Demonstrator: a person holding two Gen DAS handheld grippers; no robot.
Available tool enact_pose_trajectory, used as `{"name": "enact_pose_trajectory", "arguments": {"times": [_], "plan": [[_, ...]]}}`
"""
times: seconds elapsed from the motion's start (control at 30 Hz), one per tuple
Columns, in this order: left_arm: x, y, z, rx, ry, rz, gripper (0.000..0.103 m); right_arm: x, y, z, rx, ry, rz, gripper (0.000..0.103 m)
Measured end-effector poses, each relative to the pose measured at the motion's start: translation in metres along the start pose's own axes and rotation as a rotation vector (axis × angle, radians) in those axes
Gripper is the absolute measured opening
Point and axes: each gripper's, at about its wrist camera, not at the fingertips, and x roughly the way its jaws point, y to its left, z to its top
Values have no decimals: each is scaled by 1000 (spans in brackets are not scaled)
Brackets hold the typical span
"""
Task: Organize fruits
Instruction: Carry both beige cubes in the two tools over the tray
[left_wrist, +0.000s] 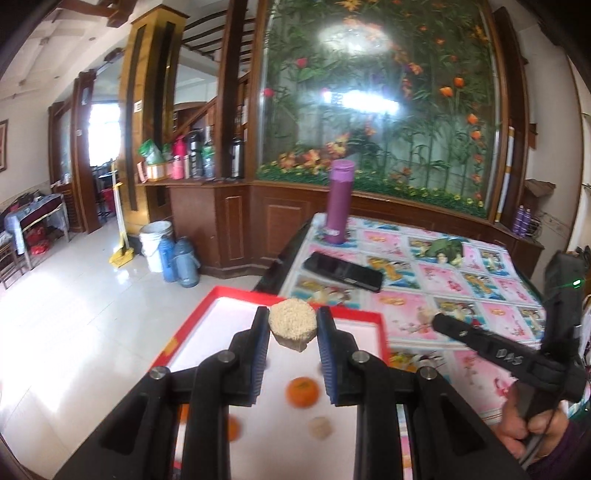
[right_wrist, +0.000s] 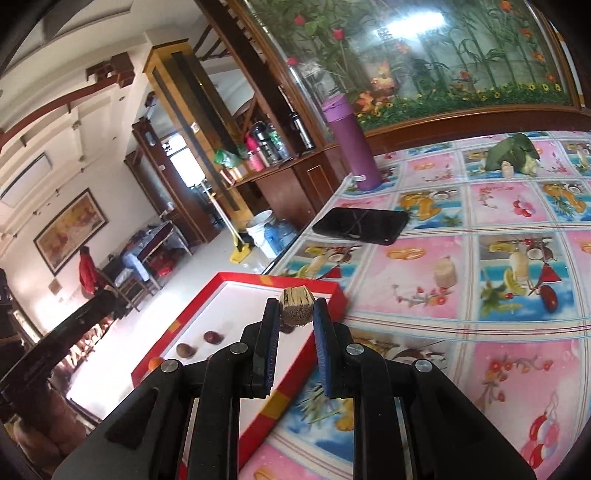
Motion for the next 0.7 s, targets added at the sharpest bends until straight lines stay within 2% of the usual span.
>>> {"name": "enact_pose_trajectory", "arguments": {"times": [0.23,0.37,0.53,0.7], "plan": [[2,50,-28,-56,56,92,28,-1,40,-10,-61,22,66,17],[5,63,-38,-58,86,109,28,6,51,-17,-89,45,81,17],[7,65,-48,-51,114,82,28,20,64,-33,-114,107,102,17],[15,54,-56,-26,153,37,28,37,62,-45,-136,143,60,17]]}}
